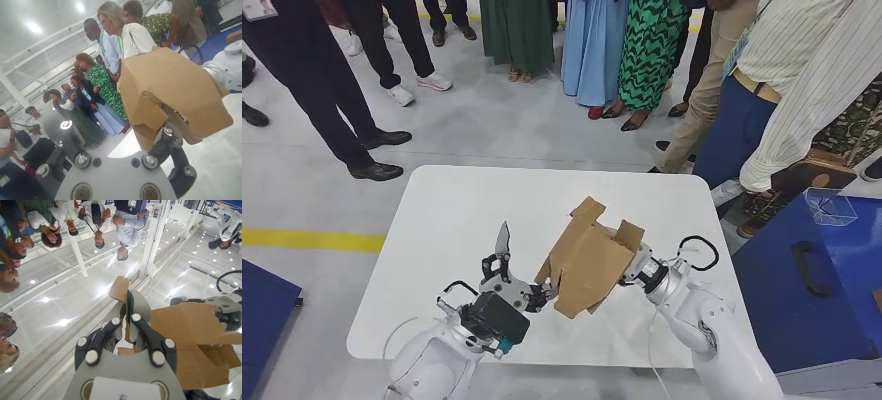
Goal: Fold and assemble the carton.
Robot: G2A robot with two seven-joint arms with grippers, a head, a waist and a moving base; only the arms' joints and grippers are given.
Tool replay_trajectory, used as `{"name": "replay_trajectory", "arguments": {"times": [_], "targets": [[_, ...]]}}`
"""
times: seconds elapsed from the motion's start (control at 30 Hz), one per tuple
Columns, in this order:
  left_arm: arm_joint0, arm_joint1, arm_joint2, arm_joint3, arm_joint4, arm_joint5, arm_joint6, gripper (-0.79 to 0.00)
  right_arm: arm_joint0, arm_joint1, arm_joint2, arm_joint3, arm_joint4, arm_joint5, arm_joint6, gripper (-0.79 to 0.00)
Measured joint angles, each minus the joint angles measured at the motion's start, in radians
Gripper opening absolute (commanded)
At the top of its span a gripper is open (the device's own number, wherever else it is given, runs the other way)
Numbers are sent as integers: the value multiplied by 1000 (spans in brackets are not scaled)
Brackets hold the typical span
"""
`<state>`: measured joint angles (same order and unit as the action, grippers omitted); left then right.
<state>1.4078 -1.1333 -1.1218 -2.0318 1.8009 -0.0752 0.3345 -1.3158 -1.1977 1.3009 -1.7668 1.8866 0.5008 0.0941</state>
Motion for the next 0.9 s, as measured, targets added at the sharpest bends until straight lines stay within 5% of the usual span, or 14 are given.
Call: {"name": "replay_trajectory", "arguments": {"times": [0.6,0.63,0.67,0.83,0.87,0.9], "targets": [[4,-8,-13,-21,8,-28,-27,-443,3,-11,-33,-36,-56,-36,2,-785],[2,-8,-15,-22,5,-31,-30,-570,4,-11,-35,-40,-68,-37,6,-785],[2,-9,-17,-23,-2,-36,-30,-779,4,-12,-38,-43,-78,-37,10,-785],[2,-9,-30,-34,-12,-54,-16,-785,1,-13,-43,-45,-91,-36,18,-785],[5,-9,-33,-37,-13,-52,-10,-785,1,-13,-43,-45,-91,-36,17,-622],[7,-9,-35,-39,-14,-50,-6,-785,1,-12,-43,-45,-91,-36,17,0]]}}
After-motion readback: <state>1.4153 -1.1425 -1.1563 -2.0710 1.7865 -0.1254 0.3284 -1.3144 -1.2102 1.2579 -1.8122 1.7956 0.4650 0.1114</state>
